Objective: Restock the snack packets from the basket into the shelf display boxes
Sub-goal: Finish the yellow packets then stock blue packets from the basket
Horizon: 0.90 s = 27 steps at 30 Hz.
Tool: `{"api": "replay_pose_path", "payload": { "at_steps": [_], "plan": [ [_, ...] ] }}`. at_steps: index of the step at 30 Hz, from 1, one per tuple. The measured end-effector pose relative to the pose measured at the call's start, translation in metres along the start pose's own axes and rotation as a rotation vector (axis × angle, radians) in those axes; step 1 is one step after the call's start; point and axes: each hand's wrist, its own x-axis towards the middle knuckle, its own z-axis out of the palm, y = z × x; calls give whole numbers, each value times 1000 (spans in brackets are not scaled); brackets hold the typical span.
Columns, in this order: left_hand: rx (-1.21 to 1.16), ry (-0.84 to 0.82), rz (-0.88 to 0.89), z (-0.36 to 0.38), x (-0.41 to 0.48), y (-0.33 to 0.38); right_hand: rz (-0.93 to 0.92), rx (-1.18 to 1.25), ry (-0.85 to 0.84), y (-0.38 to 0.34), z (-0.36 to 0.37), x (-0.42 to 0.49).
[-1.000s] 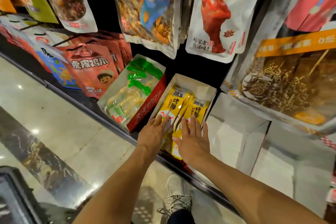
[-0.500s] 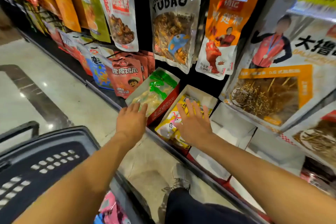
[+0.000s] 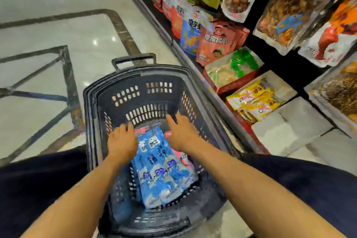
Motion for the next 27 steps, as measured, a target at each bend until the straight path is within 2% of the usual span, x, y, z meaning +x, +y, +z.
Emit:
{"api": "replay_pose_path", "payload": {
  "at_steps": [4,10,14,16,18,21,27],
  "plan": [
    [-245,-69,-78,36,-10,11,108,39,-88,-1,73,8],
    [-750,-330,-554,90,-12,30,188,188,-234,-3,132,37],
    [-971,-258,-778,111,-10,47,236,279,-284,2,159,60],
    [-1017,-183,-808,121,-11,49,261,275,-268,4,168,67],
    [-962,-167,-776,132,-13,47,285,324,-245,5,174,77],
    [-922,-231,-774,145,-20,45,353,479,-225,12,190,87],
    [-1044,-299,-866,154,-28,35,424,680,-262,13,202,69]
  ]
}}
